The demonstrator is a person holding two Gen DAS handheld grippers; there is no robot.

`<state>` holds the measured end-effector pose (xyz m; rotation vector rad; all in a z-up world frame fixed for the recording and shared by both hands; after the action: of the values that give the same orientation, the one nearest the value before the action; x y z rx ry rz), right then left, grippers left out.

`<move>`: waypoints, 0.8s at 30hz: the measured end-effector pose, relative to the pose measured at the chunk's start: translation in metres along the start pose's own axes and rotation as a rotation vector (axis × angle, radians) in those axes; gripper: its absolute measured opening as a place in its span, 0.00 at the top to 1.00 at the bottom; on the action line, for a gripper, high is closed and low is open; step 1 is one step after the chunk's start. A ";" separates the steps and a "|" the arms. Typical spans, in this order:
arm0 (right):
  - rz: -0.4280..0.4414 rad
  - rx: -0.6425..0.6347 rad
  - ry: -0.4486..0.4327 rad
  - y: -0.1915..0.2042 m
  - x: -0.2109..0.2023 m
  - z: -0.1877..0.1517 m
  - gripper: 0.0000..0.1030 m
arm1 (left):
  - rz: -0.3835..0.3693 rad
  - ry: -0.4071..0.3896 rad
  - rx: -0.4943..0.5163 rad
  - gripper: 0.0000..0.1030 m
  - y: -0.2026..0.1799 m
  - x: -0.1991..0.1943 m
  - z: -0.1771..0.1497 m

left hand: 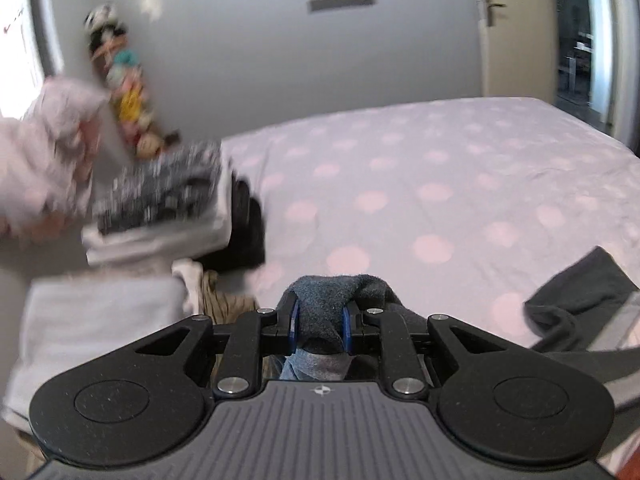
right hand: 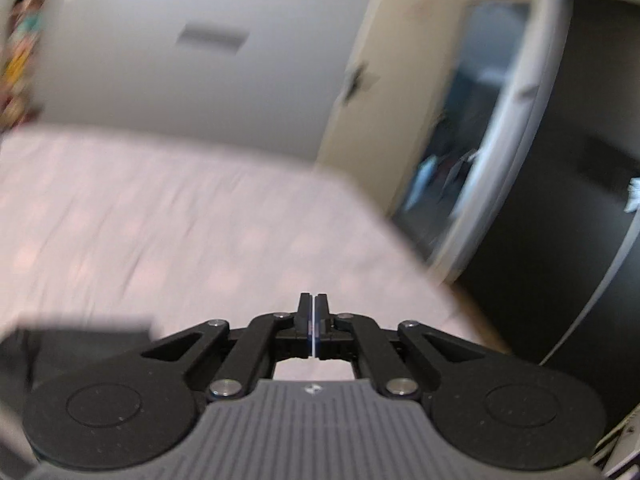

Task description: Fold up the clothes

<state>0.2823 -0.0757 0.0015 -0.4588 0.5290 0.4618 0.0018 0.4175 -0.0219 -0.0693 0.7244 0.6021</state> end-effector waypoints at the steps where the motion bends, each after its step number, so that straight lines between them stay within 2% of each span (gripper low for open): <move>1: 0.038 -0.018 0.057 0.004 0.015 -0.010 0.95 | -0.004 0.013 -0.029 0.78 0.008 0.007 -0.002; 3: 0.099 -0.055 0.162 0.013 0.043 -0.031 0.94 | -0.002 0.023 -0.044 0.78 0.018 0.013 -0.002; 4: 0.122 -0.063 0.217 0.014 0.054 -0.044 0.90 | 0.001 0.026 -0.043 0.78 0.021 0.015 -0.001; 6: 0.178 -0.049 0.335 0.013 0.076 -0.072 0.76 | 0.005 0.031 -0.037 0.77 0.026 0.018 -0.001; 8: 0.230 0.035 0.441 0.009 0.088 -0.107 0.70 | 0.004 0.033 -0.013 0.77 0.022 0.023 -0.006; 13: 0.316 0.271 0.573 0.004 0.114 -0.152 0.68 | 0.017 0.042 0.009 0.77 0.018 0.027 -0.005; 15: 0.339 0.297 0.592 0.011 0.116 -0.163 0.70 | 0.022 0.045 0.018 0.77 0.017 0.028 -0.005; 16: 0.346 0.292 0.594 0.018 0.114 -0.167 0.75 | 0.024 0.047 0.022 0.77 0.016 0.028 -0.005; 17: 0.343 0.279 0.588 0.023 0.112 -0.169 0.93 | 0.028 0.049 0.025 0.77 0.016 0.029 -0.004; 20: 0.321 0.246 0.532 0.024 0.102 -0.170 0.97 | 0.040 0.058 0.025 0.77 0.017 0.029 -0.003; 24: 0.256 0.285 0.407 -0.002 0.079 -0.147 0.98 | 0.049 0.068 0.025 0.77 0.018 0.026 -0.002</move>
<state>0.2898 -0.1310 -0.1556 -0.2089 1.0401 0.5305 0.0065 0.4450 -0.0372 -0.0488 0.8013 0.6400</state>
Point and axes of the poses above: each gripper's, at about its wrist camera, not at the fingertips, and x roughly the way its jaws point, y to its left, z to its top, the point moved 3 cm from there along x, roughly the way its jaws point, and after that the axes turned 1 degree about -z, right-handed, at the moved point
